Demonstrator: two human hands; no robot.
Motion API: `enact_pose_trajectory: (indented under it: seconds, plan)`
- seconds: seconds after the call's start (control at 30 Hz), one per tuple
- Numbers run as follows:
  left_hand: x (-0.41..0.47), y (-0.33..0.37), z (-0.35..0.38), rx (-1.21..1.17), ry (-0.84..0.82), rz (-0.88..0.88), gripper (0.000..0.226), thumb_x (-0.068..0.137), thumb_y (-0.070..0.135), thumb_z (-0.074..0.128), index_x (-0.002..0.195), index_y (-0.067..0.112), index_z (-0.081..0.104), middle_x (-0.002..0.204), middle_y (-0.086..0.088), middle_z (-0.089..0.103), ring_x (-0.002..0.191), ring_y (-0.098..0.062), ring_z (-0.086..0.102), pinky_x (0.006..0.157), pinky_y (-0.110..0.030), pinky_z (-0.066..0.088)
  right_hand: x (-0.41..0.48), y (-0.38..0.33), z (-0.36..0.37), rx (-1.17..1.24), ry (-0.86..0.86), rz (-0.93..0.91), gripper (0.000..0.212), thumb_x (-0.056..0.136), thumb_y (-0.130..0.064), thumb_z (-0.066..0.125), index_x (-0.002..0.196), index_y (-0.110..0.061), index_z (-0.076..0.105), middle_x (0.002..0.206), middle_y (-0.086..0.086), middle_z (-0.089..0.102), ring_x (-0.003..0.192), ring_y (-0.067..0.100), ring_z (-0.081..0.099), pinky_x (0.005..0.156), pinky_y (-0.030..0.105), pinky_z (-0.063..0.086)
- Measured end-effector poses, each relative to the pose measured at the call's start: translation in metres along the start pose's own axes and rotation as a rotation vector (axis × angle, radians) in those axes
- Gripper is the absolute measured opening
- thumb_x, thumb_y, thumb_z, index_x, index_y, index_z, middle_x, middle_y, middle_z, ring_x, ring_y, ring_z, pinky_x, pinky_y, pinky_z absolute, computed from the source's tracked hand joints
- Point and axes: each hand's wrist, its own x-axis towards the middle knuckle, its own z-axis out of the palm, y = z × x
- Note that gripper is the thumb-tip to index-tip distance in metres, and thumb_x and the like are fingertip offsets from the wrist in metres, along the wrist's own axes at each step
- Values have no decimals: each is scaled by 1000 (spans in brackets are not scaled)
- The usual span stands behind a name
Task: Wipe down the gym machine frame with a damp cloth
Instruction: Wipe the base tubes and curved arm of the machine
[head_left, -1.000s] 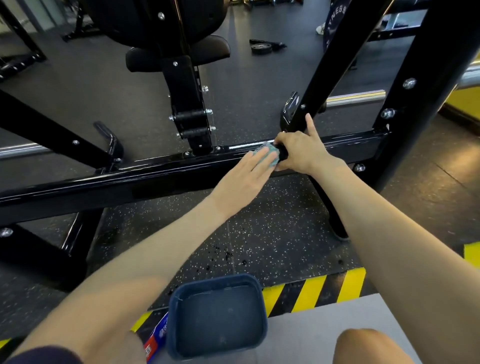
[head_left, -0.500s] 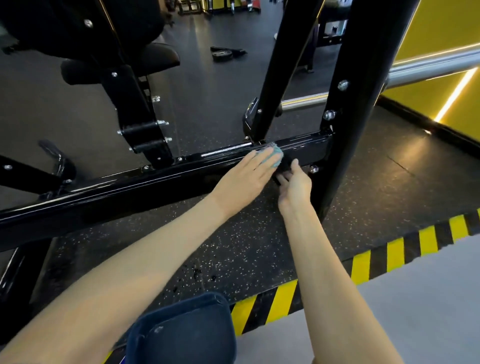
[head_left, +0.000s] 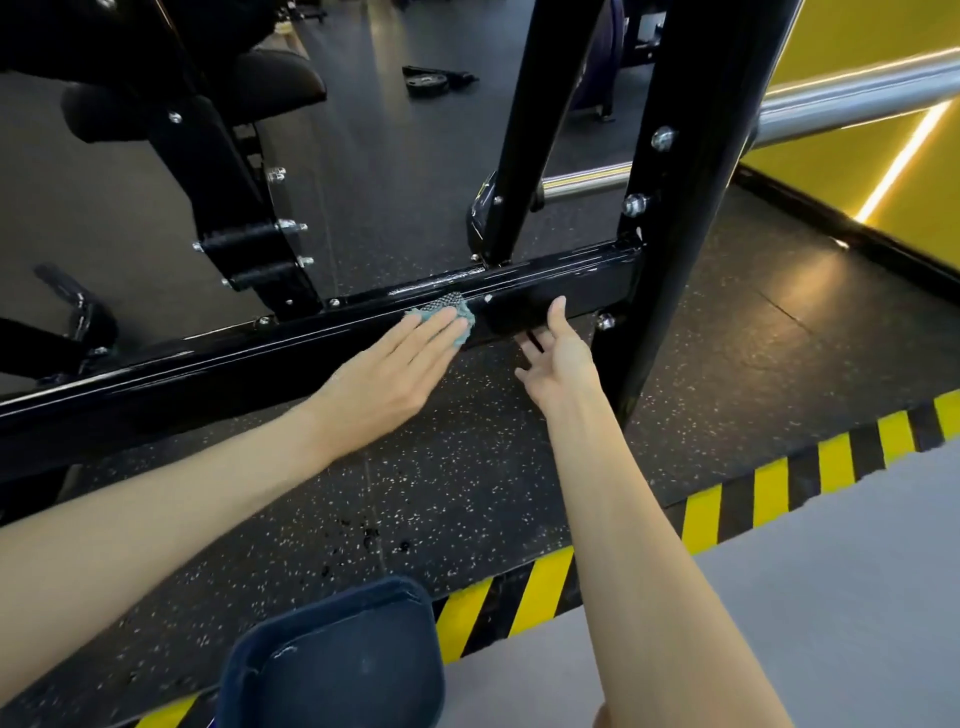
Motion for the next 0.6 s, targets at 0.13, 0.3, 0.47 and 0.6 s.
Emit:
enact_pose_trajectory:
  seconds: [0.13,0.3,0.47,0.6]
  plan:
    - [54,26,0,16,17,-64,49,100,-2,12,142,-7,37,148,-22,39,138,-36,36,113,-46,32,-1,3,3,13,21,-37,55,95,-45,53,138,-13,46,133,3,57,120,21,52,115,52,21]
    - [33,15,1,4,17,-87,51,99,-2,7,145,-7,30,150,-23,35,139,-36,34,113,-45,32,1,4,8,37,57,-40,50,95,-45,53,134,-14,52,127,0,62,114,18,56,115,51,21]
    - [43,20,-2,47,17,-90,48,100,-3,13,142,-8,36,146,-25,40,136,-39,39,111,-46,36,0,2,9,47,49,-38,48,95,-44,53,132,-13,54,125,0,63,115,18,55,116,52,14]
    - [24,10,-5,45,-43,-68,50,98,-3,10,146,-8,25,152,-23,30,141,-37,29,116,-47,26,-1,6,13,101,68,-38,52,95,-45,53,138,-15,48,131,0,58,115,19,53,116,55,11]
